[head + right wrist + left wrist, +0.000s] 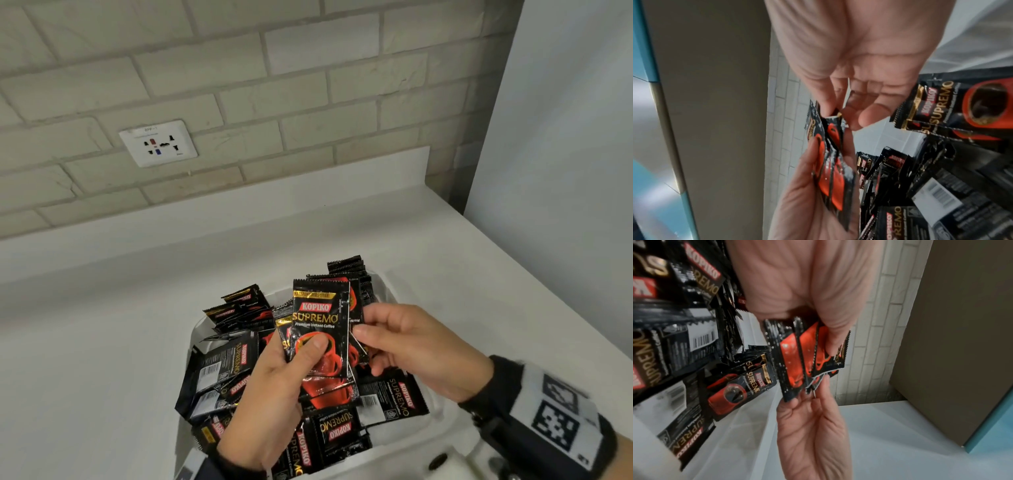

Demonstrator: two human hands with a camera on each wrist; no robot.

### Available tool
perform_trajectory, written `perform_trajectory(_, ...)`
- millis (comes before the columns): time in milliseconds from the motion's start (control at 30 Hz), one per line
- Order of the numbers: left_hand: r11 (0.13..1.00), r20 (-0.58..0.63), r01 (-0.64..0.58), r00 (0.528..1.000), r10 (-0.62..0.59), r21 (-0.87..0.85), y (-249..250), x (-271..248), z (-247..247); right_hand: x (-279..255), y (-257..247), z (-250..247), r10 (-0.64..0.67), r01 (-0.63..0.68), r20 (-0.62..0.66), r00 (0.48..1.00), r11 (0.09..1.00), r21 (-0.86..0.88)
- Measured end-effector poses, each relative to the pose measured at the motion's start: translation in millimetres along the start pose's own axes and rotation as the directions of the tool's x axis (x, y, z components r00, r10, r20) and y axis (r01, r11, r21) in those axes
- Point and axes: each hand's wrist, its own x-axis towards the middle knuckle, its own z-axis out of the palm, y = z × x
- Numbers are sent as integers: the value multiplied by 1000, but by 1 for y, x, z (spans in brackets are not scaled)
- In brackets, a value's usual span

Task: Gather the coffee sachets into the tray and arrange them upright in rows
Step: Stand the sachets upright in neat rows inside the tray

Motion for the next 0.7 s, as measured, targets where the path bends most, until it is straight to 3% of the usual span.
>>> perform_trajectory(133, 999, 0, -14, 1000, 14, -29, -2, -2, -1, -2, 3, 2, 6, -4, -32, 999, 998, 56)
perform_trajectory(233, 997, -46, -8, 999, 4, -77, -5, 0, -5, -1, 1, 1, -3, 28, -135, 991, 983, 182)
perform_trajectory(333, 985, -90, 22, 995, -38, -173, -6, 0, -8, 0, -2, -10, 22, 103, -247, 969, 871, 481)
perform_trajectory(400, 972, -107, 47, 992, -73, -229, -5, -1, -10, -3, -5, -18, 23, 166, -305, 952, 800, 576)
perform_trajectory(500, 953, -134, 72, 984, -115, -294, -4, -2, -10, -8, -6, -28, -10, 230, -365, 931, 793, 564)
perform_trajectory(700, 891, -93, 129, 978, -188, -436, 0, -1, -2, -19, -3, -41, -103, 253, -391, 914, 900, 354)
